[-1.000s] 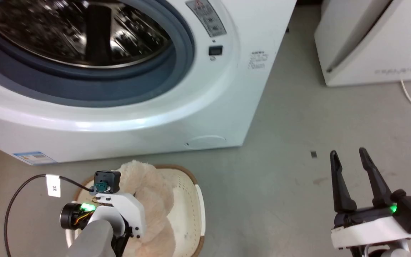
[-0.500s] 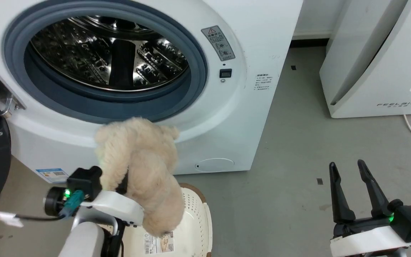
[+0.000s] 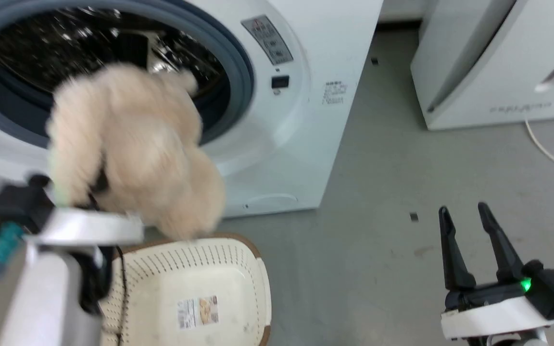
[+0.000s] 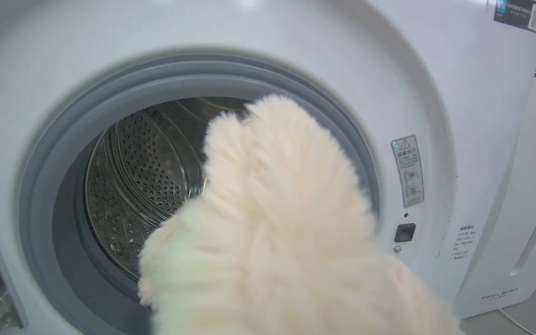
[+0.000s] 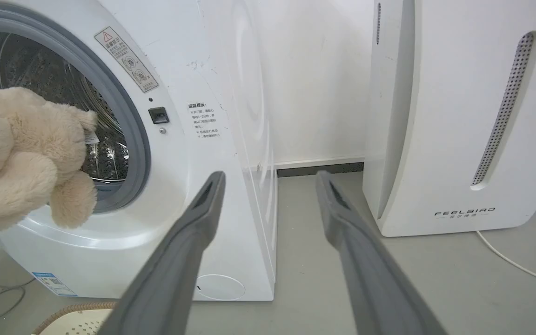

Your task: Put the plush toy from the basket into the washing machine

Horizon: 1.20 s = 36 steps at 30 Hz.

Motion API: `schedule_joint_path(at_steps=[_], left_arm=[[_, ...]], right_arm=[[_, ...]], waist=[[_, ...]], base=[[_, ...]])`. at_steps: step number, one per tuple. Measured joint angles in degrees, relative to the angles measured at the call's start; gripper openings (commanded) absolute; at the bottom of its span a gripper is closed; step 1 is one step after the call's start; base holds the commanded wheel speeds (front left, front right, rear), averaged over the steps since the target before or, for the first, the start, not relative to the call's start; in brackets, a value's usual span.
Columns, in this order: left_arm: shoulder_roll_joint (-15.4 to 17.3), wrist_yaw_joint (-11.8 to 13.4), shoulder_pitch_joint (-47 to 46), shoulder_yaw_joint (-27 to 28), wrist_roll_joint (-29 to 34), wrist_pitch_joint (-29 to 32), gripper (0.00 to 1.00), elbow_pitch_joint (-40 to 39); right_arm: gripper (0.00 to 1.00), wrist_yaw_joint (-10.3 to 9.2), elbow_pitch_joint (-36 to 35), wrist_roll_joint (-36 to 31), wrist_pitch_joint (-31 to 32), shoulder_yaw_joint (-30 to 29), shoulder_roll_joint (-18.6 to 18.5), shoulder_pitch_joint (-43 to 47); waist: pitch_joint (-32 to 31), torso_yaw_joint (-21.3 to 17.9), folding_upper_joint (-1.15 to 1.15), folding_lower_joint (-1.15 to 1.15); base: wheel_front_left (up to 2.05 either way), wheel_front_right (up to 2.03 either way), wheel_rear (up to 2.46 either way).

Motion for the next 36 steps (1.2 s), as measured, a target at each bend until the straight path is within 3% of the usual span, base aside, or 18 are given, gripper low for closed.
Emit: schedule_joint_path(at_steps=[10,21,25,26,32,36], left_arm=[[7.2,0.2,-21.1,4.5,-2.0,6.2,0.00,7.3],[14.4,-1.8,-46.7,3.2,-0.5,10.9,0.00,27.0],[15.6,-2.3,-58.8,-0.2,2.6,9.8,0.00,36.2],[16.6,-4.4,-64.8,-4.8,5.5,10.5,0.00,43.6],[16.1,-6.3,-67.9,-10.3,5.1,16.4,0.00,52.2],[15.7,-6.3,-68.1,-15.7,1.8,21.7,0.00,55.2]], right_arm=[[1.00,0.00,-2.3,1.6,0.0,0.9,0.0,-4.2],[1.00,0.00,-3.5,3.6,0.0,2.0,0.0,-8.0],[1.00,-0.01,-3.7,4.5,0.0,2.6,0.0,-9.7],[1.00,0.00,-4.0,4.9,0.0,3.1,0.0,-10.7],[1.00,0.00,-4.2,5.0,0.0,3.1,0.0,-11.2],[1.00,0.00,-4.2,5.0,0.0,3.0,0.0,-11.3]], waist=[[10.4,-2.9,0.00,0.01],[23.0,-6.4,0.00,0.02],[28.2,-7.8,0.00,0.02],[31.0,-8.6,0.00,0.02],[32.4,-8.6,0.00,0.01],[32.8,-8.0,0.00,0.01]], base=[[0.00,0.00,0.00],[0.00,0.00,0.00],[0.00,0.00,0.00],[0.00,0.00,0.00],[0.00,0.00,0.00],[0.00,0.00,0.00]])
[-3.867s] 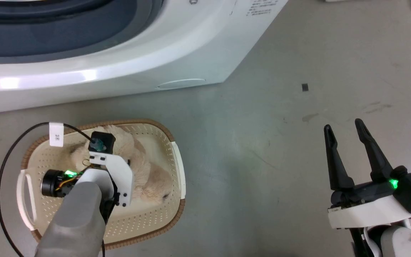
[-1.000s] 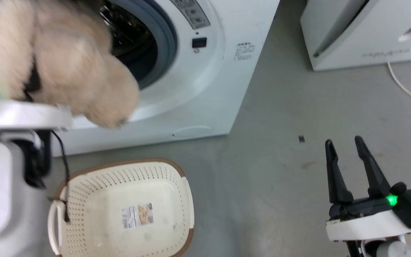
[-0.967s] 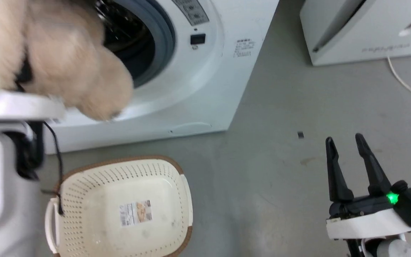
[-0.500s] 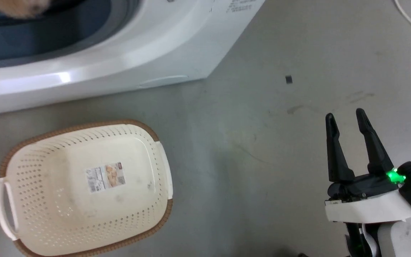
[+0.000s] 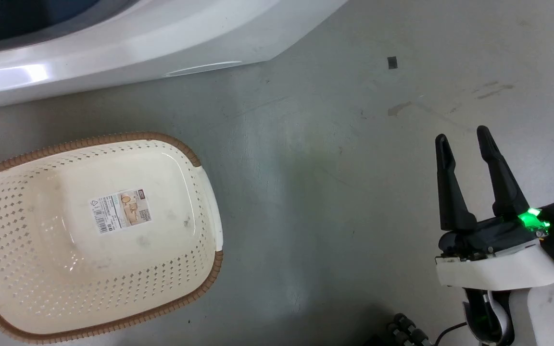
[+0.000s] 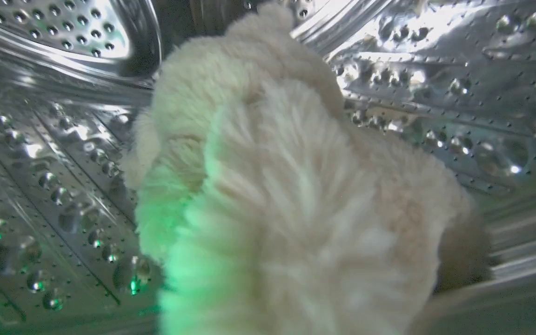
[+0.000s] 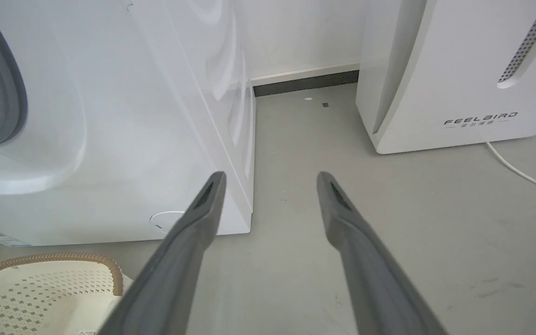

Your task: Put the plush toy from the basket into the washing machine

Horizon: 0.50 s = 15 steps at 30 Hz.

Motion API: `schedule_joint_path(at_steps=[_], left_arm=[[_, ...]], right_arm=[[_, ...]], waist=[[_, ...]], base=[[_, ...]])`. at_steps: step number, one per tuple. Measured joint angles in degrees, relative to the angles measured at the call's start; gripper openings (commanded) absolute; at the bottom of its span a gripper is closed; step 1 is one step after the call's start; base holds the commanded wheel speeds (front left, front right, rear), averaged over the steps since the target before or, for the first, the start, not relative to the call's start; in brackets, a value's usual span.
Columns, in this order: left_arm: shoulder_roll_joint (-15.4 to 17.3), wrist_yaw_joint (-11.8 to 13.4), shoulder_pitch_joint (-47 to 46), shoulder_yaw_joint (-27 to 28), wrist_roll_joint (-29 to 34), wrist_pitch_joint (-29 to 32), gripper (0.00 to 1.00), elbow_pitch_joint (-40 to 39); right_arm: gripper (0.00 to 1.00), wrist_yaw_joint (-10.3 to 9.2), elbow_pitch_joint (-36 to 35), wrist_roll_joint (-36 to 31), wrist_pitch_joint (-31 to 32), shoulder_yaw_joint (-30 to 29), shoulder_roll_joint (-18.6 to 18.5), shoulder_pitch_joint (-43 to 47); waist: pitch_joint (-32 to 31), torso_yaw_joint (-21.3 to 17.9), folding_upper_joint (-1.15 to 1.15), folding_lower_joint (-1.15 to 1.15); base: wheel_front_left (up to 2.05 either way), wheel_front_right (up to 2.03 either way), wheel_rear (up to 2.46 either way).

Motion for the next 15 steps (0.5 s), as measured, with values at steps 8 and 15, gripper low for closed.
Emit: schedule_joint_path(at_steps=[8,15], left_arm=[[2.6,0.0,0.8,-8.6,-9.2,3.2,0.32,-0.1],[3.8,0.0,4.9,-13.5,-14.9,-0.5,1.00,-0.5]], right_arm=[[1.00,0.00,0.2,-0.1,0.0,-0.2,0.0,-0.1],[1.00,-0.01,0.6,-1.1,0.0,-0.9,0.0,-0.1]], waist=[[-0.5,0.7,0.00,0.00],[-3.4,1.8,0.00,0.00]], base=[[0.00,0.00,0.00],[0.00,0.00,0.00]])
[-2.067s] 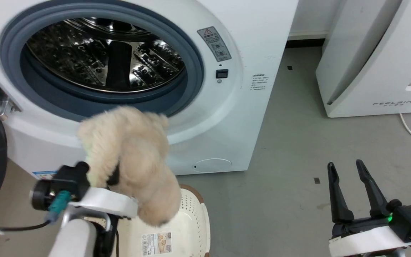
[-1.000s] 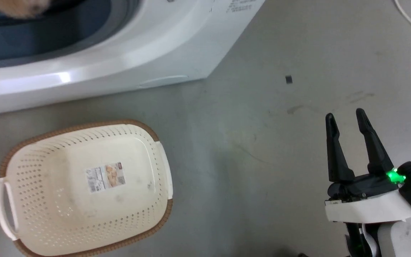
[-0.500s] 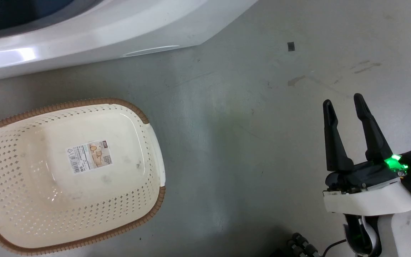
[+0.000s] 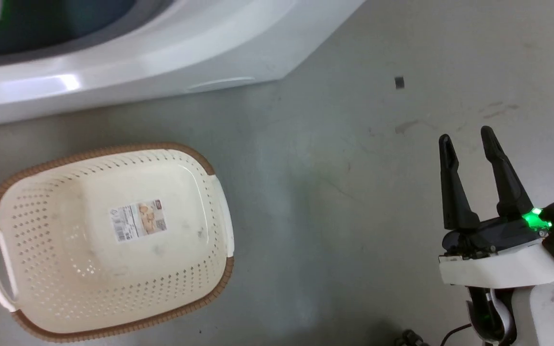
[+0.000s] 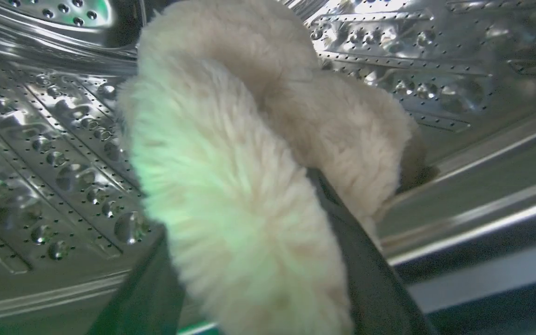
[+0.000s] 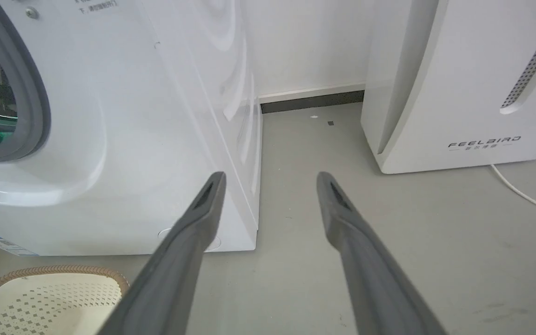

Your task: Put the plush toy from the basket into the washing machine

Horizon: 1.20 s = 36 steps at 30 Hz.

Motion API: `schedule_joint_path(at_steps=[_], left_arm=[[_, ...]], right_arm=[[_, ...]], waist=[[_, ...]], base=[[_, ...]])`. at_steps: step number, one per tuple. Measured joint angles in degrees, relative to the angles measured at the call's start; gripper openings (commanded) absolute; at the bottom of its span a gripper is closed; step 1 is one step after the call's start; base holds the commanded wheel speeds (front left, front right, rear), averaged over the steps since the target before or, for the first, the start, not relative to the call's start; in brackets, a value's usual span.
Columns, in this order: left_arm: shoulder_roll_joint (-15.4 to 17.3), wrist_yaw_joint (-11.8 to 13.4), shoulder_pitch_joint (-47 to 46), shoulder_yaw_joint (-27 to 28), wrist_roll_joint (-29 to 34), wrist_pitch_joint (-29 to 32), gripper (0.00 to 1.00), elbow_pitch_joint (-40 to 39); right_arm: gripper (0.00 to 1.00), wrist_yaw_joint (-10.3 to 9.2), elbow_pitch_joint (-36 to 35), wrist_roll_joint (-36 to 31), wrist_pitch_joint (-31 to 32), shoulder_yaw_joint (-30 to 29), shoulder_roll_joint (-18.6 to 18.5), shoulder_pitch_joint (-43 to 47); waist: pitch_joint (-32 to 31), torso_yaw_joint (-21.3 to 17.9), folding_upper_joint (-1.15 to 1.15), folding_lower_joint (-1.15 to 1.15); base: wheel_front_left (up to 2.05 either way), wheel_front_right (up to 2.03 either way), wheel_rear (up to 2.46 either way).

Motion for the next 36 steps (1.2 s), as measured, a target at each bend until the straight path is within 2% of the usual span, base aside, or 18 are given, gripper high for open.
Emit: schedule_joint_path(at_steps=[12,16,19,22,31,36], left_arm=[[-3.2,-0.1,13.2,-3.7,-7.2,-13.9,1.00,1.0],[-4.1,0.0,18.2,-3.4,-8.4,-19.4,1.00,0.7],[-5.0,0.6,21.9,-2.5,-8.7,-21.1,1.00,-1.4],[-5.5,2.1,26.5,-0.3,-8.7,-21.5,1.00,-6.2],[-7.9,9.4,47.0,9.8,-5.5,-21.5,1.00,-30.6],[-8.5,12.4,57.8,12.2,-3.0,-21.5,1.00,-40.6]], right_arm=[[1.00,0.01,2.1,-3.0,0.0,-1.5,0.0,0.8],[1.00,0.01,2.6,-3.5,0.0,-1.9,0.0,2.5],[1.00,0.01,3.0,-3.7,0.0,-2.2,0.0,3.6],[1.00,0.01,3.3,-4.1,0.0,-2.3,0.0,4.6],[1.00,0.01,3.8,-4.7,0.0,-3.0,0.0,8.3],[1.00,0.01,3.9,-4.7,0.0,-3.0,0.0,10.1]], waist=[[-11.7,2.9,0.00,0.00],[-16.4,4.0,0.00,-0.01],[-19.8,5.0,0.00,-0.01],[-22.9,6.0,0.00,-0.01],[-30.7,9.1,0.00,-0.01],[-33.8,10.4,0.00,-0.02]], base=[[0.00,0.00,0.00],[0.00,0.00,0.00],[0.00,0.00,0.00],[0.00,0.00,0.00],[0.00,0.00,0.00],[0.00,0.00,0.00]])
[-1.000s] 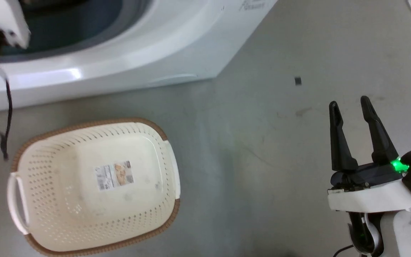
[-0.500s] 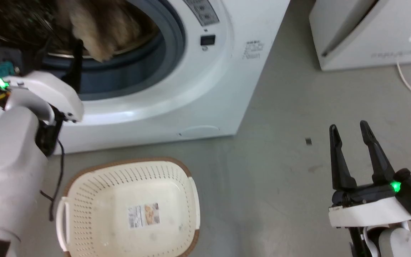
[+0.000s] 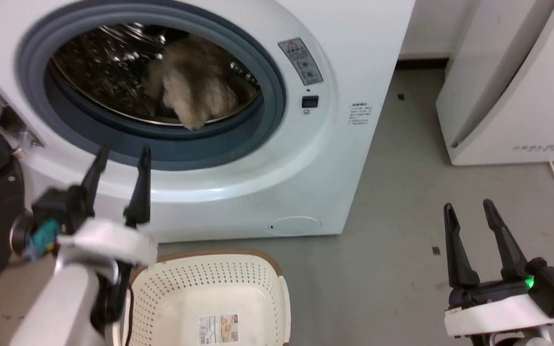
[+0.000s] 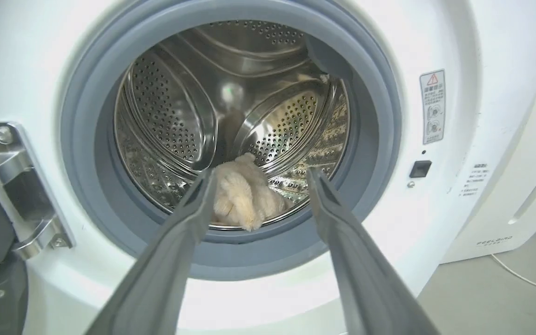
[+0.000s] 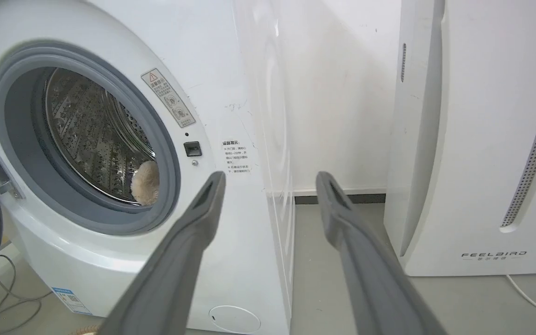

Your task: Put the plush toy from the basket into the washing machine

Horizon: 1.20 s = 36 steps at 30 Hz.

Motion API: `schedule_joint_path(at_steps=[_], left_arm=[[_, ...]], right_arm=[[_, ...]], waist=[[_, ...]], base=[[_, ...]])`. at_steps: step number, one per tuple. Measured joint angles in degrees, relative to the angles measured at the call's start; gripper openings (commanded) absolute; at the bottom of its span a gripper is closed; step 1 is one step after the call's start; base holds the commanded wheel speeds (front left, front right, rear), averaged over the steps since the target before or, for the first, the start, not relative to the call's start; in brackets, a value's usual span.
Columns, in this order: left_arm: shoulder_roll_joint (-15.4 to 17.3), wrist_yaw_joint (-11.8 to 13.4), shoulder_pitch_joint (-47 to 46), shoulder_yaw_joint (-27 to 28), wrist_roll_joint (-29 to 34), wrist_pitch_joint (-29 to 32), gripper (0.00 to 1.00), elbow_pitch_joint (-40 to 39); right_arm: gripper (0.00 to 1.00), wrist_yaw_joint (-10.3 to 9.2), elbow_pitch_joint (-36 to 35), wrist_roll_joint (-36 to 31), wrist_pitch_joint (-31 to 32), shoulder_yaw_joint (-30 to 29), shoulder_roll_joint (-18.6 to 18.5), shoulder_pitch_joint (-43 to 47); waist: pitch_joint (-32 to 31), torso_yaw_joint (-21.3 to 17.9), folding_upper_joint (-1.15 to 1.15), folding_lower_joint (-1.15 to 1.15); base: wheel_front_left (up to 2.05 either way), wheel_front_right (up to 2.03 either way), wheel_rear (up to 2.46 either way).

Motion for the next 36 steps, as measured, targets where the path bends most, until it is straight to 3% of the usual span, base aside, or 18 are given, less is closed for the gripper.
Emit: schedule_joint_path(at_steps=[8,18,29,30,36], left_arm=[[-0.8,3.3,13.6,2.6,0.8,0.0,1.00,-8.7],[-4.4,5.3,23.6,2.2,3.5,0.0,1.00,-11.3],[-8.3,4.2,27.4,5.4,10.2,0.0,1.00,-12.9],[-8.8,4.0,27.4,6.0,10.7,0.0,0.00,-13.3],[-8.8,4.0,27.3,6.1,10.6,0.1,0.00,-13.3]], right_arm=[[1.00,0.00,0.1,0.0,0.0,0.4,0.0,1.3],[1.00,0.00,0.4,0.0,0.0,0.7,0.0,3.9],[1.00,-0.01,1.0,0.0,0.0,1.3,0.0,4.7],[0.00,-0.01,1.0,0.0,0.0,1.3,0.0,4.7],[0.00,0.00,1.0,0.0,0.1,1.3,0.0,4.7]], waist=[[-2.8,0.5,0.00,0.00],[-5.5,0.6,0.00,0.00],[-6.0,0.8,0.00,0.00],[-6.0,0.9,0.00,0.00],[-6.0,0.9,0.00,0.01]], base=[[0.00,0.00,0.00],[0.00,0.00,0.00],[0.00,0.00,0.00],[0.00,0.00,0.00],[0.00,0.00,0.00]])
